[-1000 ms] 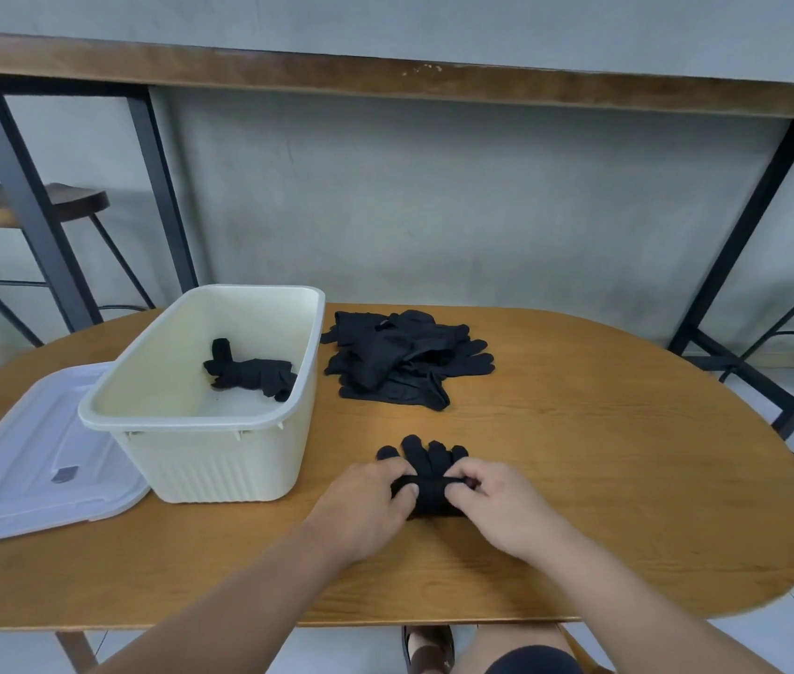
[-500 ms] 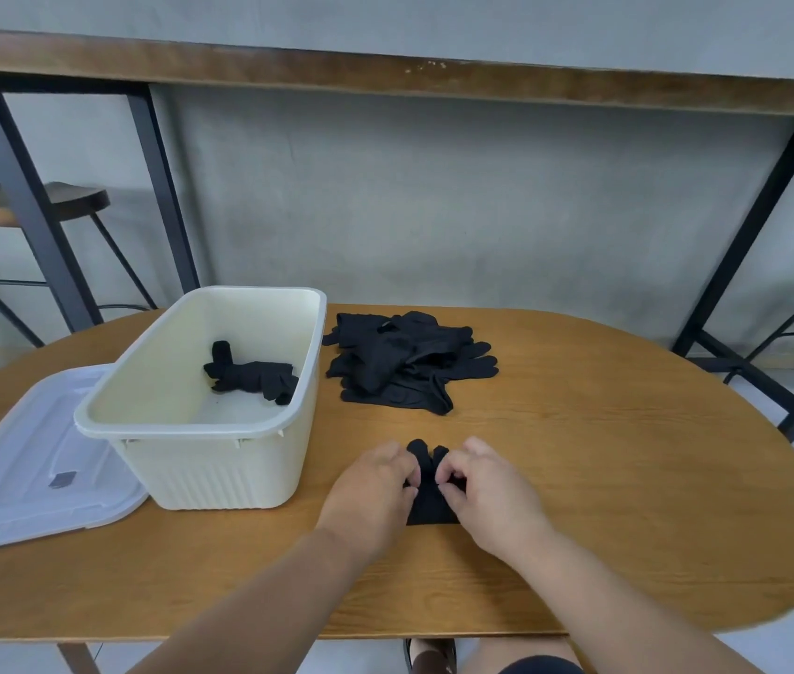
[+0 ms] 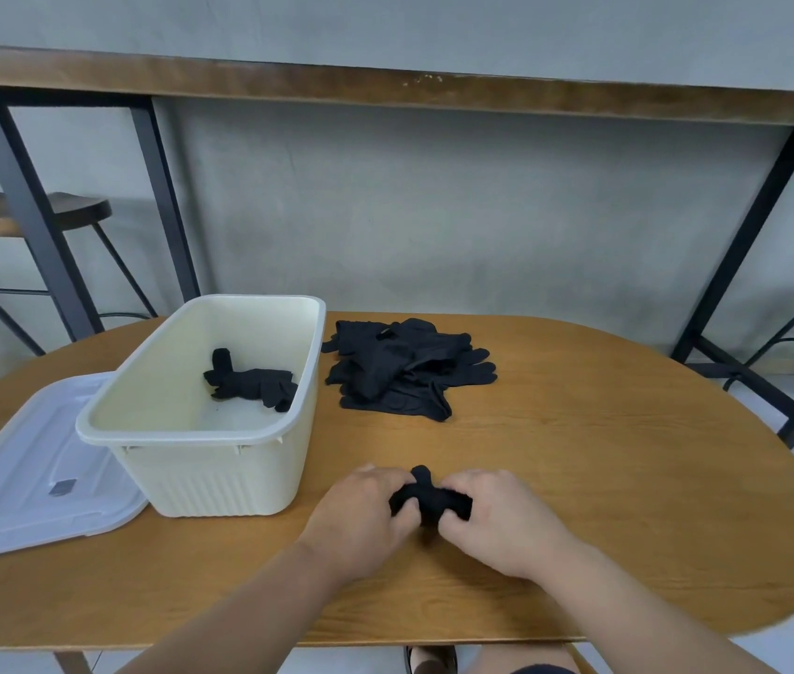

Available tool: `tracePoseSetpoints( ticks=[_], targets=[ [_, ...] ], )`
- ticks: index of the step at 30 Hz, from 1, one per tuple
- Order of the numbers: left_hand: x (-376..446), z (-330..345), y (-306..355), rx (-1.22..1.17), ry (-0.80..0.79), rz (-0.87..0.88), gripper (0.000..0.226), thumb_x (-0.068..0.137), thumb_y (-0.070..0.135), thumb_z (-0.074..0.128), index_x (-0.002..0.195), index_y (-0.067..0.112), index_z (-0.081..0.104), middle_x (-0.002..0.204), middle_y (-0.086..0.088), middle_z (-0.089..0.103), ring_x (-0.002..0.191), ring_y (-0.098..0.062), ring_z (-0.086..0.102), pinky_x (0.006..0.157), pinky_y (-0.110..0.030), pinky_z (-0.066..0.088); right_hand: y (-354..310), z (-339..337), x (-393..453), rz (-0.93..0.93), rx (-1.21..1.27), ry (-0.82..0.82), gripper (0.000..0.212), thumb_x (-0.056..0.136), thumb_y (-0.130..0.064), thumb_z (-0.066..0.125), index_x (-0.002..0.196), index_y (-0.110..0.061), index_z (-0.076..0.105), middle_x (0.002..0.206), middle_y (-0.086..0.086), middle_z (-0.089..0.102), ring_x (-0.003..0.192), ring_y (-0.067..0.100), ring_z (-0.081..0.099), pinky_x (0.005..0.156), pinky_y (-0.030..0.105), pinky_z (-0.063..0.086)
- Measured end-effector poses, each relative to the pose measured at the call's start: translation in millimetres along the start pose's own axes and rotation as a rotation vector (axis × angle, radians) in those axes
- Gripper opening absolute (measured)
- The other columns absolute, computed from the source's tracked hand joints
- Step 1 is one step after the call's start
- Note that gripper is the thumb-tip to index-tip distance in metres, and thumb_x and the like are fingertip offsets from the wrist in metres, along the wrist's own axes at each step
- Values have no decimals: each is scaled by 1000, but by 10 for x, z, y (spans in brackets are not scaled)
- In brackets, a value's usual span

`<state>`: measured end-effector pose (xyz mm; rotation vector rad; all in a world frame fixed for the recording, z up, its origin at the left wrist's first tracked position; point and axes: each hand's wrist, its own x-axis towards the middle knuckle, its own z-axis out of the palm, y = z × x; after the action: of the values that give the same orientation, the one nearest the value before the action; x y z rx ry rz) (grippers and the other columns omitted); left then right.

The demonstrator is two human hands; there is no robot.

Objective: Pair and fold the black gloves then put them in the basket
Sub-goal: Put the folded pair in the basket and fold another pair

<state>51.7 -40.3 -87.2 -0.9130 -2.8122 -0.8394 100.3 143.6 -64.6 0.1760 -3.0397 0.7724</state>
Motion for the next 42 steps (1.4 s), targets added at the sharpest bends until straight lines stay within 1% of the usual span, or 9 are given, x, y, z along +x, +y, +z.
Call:
tracePoseSetpoints(
  ticks=[5, 9, 15, 20, 24, 27, 34, 40, 42],
  targets=[
    [178, 35, 1, -73, -63, -174, 27, 96, 42, 46, 117, 29, 58, 101, 6, 64, 88, -9, 60, 79, -29, 54, 95, -32, 207, 273, 323, -60, 14, 92, -37, 57, 94, -32, 69, 75, -9, 65, 63, 7, 56, 55, 21, 42],
    [270, 72, -17, 77, 123, -196, 37, 95, 40, 53, 129, 27, 49, 126, 9, 43, 114, -10, 46, 97, -27, 44, 182, 27, 351, 351, 312, 27, 23, 90, -45, 65, 104, -27, 68, 98, -10, 60, 88, 9, 58, 70, 22, 42],
    [300, 163, -152, 338, 83, 280, 8, 85, 14, 68, 85, 22, 70, 83, 9, 65, 76, -13, 59, 70, -26, 51, 231, 170, 355, 53, 67, 213, 10, 92, -34, 65, 97, -29, 73, 91, -16, 51, 82, 6, 53, 70, 17, 43],
    [231, 204, -219, 222, 119, 210, 25, 70, 9, 85, 89, 23, 75, 81, 14, 67, 68, -4, 59, 78, -15, 40, 230, 198, 353, -51, -11, 180, 27, 100, -30, 52, 117, -24, 71, 99, -15, 52, 85, 6, 57, 76, 19, 48],
    [162, 151, -118, 185, 51, 180, 27, 99, 18, 49, 122, 19, 63, 114, 9, 61, 100, -7, 51, 87, -10, 34, 236, 138, 287, -75, -27, 68, 41, 95, -44, 53, 130, -26, 62, 106, -20, 47, 85, 1, 52, 76, 17, 46],
    [103, 118, -55, 124, 30, 119, 35, 97, 35, 42, 126, 22, 55, 117, 11, 53, 104, -6, 42, 94, -14, 36, 248, 134, 248, -79, -131, 36, 49, 89, -48, 55, 136, -34, 52, 110, -22, 40, 99, 2, 48, 83, 21, 48],
    [253, -200, 296, 372, -210, -27, 23, 99, 21, 43, 114, 9, 54, 115, -11, 56, 104, -27, 50, 85, -38, 45, 74, -18, 261, -75, -257, 41, 18, 94, -41, 44, 95, -33, 60, 87, -12, 45, 78, 6, 48, 68, 23, 48],
    [361, -1224, 512, 375, -8, 41, 16, 98, 19, 47, 110, 13, 53, 105, -7, 58, 95, -24, 53, 73, -32, 40, -636, -865, 431, -141, -216, 115, 20, 93, -32, 56, 110, -33, 67, 90, -20, 55, 80, 2, 53, 64, 16, 39],
    [444, -1736, 486, 345, 16, 17, 20, 97, 21, 47, 112, 15, 57, 105, -5, 61, 97, -24, 55, 70, -29, 42, -1012, -1119, 598, -163, -160, 137, 15, 92, -30, 58, 101, -27, 69, 90, -14, 63, 80, 7, 58, 69, 28, 48]
  ],
)
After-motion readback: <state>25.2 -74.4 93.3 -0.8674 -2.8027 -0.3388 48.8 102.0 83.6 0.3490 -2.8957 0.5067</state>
